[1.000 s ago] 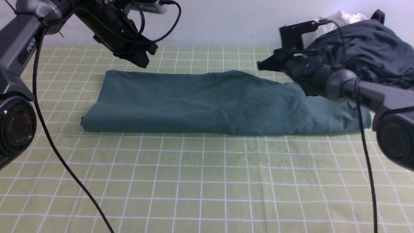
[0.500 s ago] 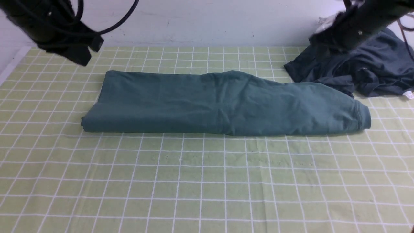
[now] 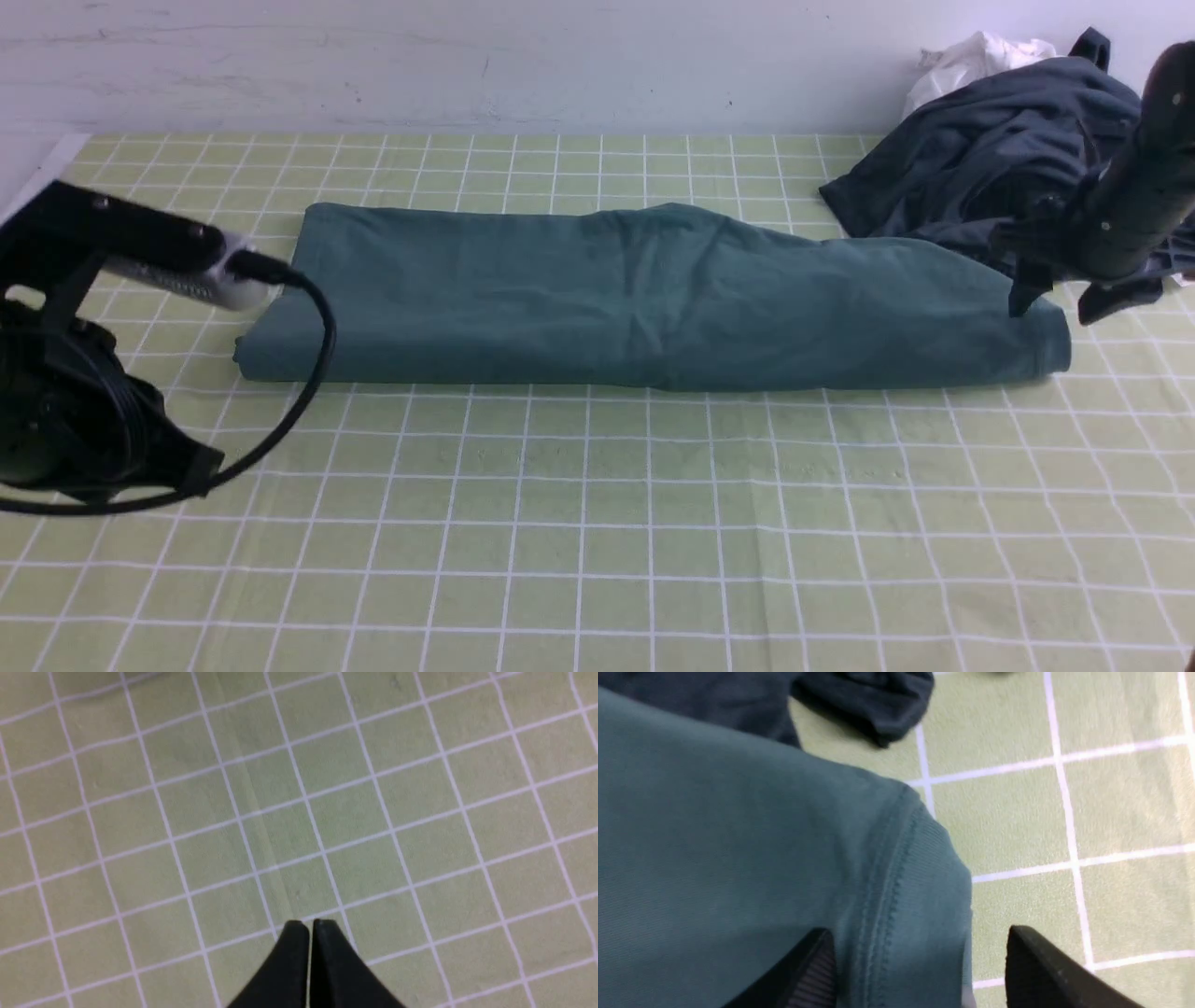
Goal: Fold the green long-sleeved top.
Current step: Use the right arm to clamp the right edge of the fabric, then use the right arm to drag the right edge of the fabric to the left and folds it over the left edge
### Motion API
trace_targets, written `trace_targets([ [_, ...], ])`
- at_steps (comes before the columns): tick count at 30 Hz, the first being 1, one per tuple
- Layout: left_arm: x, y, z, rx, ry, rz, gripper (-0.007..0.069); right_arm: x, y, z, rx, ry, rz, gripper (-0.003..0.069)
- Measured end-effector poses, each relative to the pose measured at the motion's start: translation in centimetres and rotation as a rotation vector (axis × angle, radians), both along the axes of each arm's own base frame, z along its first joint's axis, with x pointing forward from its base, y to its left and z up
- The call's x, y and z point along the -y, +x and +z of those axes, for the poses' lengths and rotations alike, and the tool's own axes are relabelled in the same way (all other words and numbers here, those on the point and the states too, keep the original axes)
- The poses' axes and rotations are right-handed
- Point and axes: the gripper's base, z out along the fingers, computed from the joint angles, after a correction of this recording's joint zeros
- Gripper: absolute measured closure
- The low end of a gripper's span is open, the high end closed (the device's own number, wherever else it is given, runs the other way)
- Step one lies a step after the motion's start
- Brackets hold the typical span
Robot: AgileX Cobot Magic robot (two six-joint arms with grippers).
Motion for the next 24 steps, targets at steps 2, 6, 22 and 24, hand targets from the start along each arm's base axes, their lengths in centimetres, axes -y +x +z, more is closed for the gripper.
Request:
trace_targets([
  [2,0.0,-0.1,-0.6,0.004,-0.003,0.006,0.0629,-0.1,0.1,-1.7,-0.038,0.024,-0.007,0.0212],
  [6,0.2,0.3,-0.7,0.057,-0.037,0.021,0.0629,-0.7,0.3,-2.7,-0.058,0.042,0.015,0.0292],
  [22,0.5,-1.0,0.5,0.081,-0.090,0.022,0.0629,2.2,-3.9,13.2,0.165,-0.244,0.127,0.0649],
  [24,0.6,-0.9,0.7,0.106,-0.112,0.029,0.0629,1.2,-4.2,16.1,0.258,-0.216,0.122,0.0649],
])
